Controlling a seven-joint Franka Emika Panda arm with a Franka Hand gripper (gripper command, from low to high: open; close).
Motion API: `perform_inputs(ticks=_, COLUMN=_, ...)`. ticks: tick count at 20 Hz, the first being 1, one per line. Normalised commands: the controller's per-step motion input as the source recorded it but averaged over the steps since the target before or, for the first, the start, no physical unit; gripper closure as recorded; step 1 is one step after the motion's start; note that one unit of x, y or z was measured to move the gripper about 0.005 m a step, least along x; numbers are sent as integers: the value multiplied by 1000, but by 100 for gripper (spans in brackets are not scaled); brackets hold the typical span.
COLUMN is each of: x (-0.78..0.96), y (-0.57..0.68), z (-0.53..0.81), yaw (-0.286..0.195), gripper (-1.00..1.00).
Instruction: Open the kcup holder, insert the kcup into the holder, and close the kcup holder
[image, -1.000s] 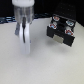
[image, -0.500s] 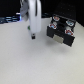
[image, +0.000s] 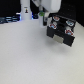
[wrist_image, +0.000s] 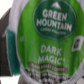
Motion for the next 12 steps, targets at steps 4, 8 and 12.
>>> perform_inputs(ticks=4, x=167, y=693, z=331, yaw=6, gripper=100)
perform_inputs(ticks=8, x=146, y=644, z=230, yaw=6, gripper=100)
perform_inputs(ticks=12, x=109, y=664, z=166, yaw=9, gripper=100)
